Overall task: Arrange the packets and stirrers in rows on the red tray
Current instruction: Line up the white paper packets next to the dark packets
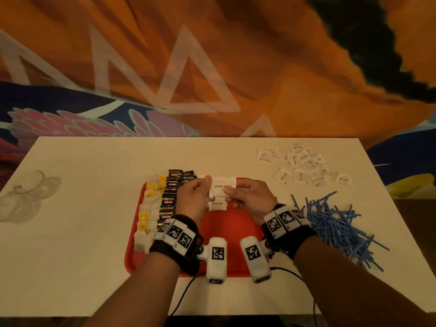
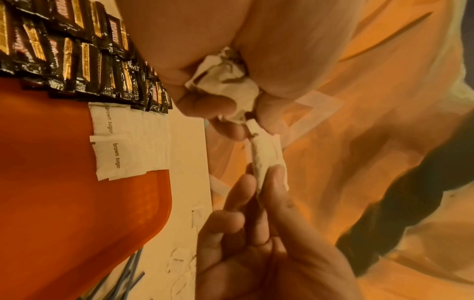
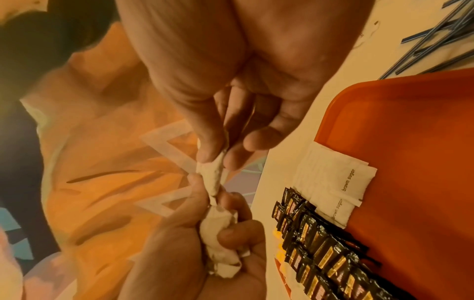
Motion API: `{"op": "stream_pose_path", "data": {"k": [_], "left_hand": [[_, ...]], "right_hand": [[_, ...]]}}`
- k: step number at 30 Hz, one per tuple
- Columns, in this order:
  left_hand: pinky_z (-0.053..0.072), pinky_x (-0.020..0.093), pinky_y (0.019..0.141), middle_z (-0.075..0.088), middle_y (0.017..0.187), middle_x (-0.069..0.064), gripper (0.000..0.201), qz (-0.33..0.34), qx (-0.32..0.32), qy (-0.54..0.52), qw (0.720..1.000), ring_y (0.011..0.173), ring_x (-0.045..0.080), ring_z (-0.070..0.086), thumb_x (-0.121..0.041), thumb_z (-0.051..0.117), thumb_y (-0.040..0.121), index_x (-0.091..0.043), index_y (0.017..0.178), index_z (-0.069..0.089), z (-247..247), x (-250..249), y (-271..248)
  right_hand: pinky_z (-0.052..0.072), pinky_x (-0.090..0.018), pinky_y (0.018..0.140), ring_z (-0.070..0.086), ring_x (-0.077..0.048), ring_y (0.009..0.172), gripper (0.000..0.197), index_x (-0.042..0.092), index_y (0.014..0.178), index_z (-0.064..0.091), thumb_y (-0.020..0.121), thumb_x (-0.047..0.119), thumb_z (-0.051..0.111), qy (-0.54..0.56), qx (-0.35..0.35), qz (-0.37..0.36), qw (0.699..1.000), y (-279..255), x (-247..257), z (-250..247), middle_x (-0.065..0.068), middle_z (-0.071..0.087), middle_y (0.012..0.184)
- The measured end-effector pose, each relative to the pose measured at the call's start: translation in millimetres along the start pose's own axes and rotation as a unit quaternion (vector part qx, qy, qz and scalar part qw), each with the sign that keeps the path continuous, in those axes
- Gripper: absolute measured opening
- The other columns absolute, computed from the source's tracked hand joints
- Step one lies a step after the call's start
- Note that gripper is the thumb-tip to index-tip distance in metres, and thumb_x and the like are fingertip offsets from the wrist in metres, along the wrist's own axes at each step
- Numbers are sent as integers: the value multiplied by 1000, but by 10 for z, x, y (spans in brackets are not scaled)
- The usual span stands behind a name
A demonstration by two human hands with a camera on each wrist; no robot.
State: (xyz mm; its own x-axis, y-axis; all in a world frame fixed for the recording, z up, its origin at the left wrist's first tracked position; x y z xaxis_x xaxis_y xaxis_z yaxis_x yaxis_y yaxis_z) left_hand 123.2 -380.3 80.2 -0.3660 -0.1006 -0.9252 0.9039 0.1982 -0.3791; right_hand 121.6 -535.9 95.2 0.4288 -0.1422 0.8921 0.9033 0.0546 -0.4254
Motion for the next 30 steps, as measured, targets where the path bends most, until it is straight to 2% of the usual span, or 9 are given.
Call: {"op": "stream_pose_path", "data": {"k": [3, 6, 9, 12, 16, 22, 24, 27, 30], "left_hand": [[49, 36, 62, 71, 76, 11, 35, 15, 26, 42, 999, 59, 18, 63, -41, 69, 91, -7, 87, 73, -32, -3, -71], [42, 23, 51, 65, 69, 6, 32, 49, 47, 85, 994, 48, 7, 56, -29, 75, 87, 3, 88, 69, -106, 23, -133], [37, 15, 45, 61, 65, 2, 26, 46, 29, 78, 995, 42, 3, 50, -25, 76, 86, 0, 89, 71, -188, 90, -135], [39, 17, 45, 64, 61, -5, 14, 30, 26, 72, 997, 49, 4, 55, -23, 76, 86, -9, 88, 74, -270, 179, -150], [39, 23, 46, 62, 58, 1, 17, -7, 18, 83, 996, 51, 11, 53, -31, 76, 86, -13, 86, 75, -415, 318, -120], [44, 25, 51, 67, 66, -2, 17, -47, -73, 88, 992, 59, 10, 60, -34, 74, 87, -18, 81, 74, -717, 459, -41], [44, 25, 51, 68, 73, -1, 20, -58, -84, 90, 991, 59, 8, 60, -35, 73, 88, -16, 83, 73, -852, 506, -23], [47, 27, 54, 69, 75, -1, 20, -68, -84, 96, 989, 62, 10, 62, -36, 71, 89, -17, 84, 74, -1049, 575, -15], [53, 27, 56, 71, 70, -7, 19, -81, -85, 76, 990, 65, 10, 67, -32, 70, 91, -18, 79, 73, -1204, 604, -11]], "right_hand": [[48, -20, 51, 68, -12, 63, 24, -5, 105, 65, 83, 3, 73, 18, -9, 11, 1000, 32, -79, 43, -14, 71, 85], [49, -22, 52, 70, -16, 66, 27, -5, 108, 64, 88, 11, 69, 35, -10, 46, 998, 52, -173, 72, -14, 69, 88], [48, -23, 54, 68, -15, 66, 24, -3, 106, 66, 92, 16, 65, 48, -4, 72, 996, 41, -278, 118, -12, 71, 86], [48, -24, 54, 66, -14, 67, 23, -2, 107, 66, 90, 13, 67, 56, 5, 86, 995, 45, -409, 175, -9, 71, 85], [47, -23, 53, 62, -23, 72, 30, -5, 102, 66, 79, 10, 78, -12, 13, 85, 996, 112, -614, 214, -9, 71, 74], [48, -18, 50, 65, -6, 56, 34, -4, 112, 65, 84, 13, 75, -131, -49, 97, 985, 306, -964, 136, -10, 72, 79], [54, -22, 59, 66, -4, 58, 34, 4, 112, 67, 84, 21, 75, -205, -69, 103, 971, 410, -1118, 52, -7, 74, 80], [58, -37, 82, 70, -13, 73, 30, 11, 108, 67, 84, 25, 75, -240, -84, 122, 959, 523, -1259, 36, -4, 74, 82], [59, -38, 83, 71, -19, 81, 28, 11, 109, 66, 85, 21, 75, -235, -86, 124, 960, 625, -1291, 135, -8, 74, 94]]}}
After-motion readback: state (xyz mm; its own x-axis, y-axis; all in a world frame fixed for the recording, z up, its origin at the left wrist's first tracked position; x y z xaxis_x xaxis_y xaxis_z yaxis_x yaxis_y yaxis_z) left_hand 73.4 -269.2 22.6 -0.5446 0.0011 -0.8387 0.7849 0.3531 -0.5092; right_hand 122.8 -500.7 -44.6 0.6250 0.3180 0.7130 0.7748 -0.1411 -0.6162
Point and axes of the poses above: each hand's wrist, its own y-axis towards the middle knuckle, its own z-axis out of the palm, x = y × z, the point moved 2 cm from there along y, towards the middle knuckle
